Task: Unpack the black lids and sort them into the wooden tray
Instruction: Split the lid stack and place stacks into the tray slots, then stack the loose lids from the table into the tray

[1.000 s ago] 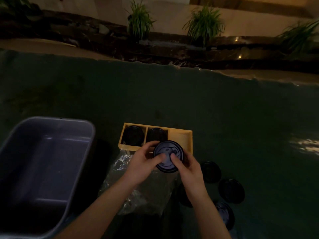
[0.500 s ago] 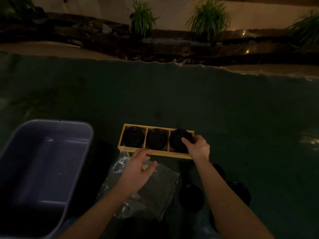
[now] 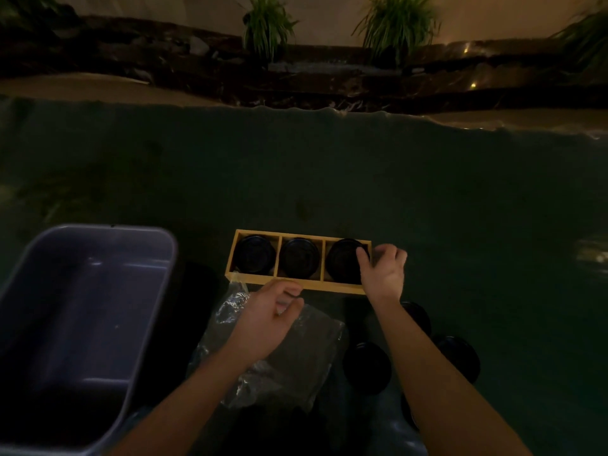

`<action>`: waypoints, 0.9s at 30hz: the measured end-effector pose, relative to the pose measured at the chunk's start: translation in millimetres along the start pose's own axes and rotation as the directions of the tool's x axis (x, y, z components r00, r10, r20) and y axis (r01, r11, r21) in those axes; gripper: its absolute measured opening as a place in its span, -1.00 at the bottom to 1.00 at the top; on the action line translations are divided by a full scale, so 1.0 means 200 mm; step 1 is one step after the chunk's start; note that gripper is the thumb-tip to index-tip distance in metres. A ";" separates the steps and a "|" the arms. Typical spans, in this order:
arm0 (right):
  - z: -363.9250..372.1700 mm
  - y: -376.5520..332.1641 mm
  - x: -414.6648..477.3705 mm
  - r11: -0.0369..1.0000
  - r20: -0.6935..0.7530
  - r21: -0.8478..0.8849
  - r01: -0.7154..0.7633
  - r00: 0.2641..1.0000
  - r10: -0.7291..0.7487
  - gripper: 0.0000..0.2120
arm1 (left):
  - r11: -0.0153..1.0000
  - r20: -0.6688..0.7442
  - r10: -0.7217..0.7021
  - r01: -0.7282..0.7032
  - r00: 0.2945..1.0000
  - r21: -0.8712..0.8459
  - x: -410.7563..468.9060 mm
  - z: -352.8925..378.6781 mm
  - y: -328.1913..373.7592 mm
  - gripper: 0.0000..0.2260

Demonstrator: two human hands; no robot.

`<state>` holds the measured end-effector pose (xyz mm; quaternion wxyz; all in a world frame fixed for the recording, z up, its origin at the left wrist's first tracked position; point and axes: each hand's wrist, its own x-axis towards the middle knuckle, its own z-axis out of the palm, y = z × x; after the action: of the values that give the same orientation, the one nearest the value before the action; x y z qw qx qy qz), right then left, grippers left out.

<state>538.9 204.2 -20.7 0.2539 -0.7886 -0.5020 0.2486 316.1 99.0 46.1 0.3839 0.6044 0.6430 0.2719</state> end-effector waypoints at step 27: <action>-0.46 0.88 -1.12 0.923 -0.090 0.118 -0.365 0.922 0.376 -0.90 | 0.891 0.465 0.017 -0.224 0.885 0.395 -0.16 0.79 -0.01 -0.33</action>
<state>632.1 -79.9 -35.0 0.2685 -0.8684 -0.3156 0.2723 444.2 49.9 -38.7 0.3578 0.7610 0.5412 -0.0026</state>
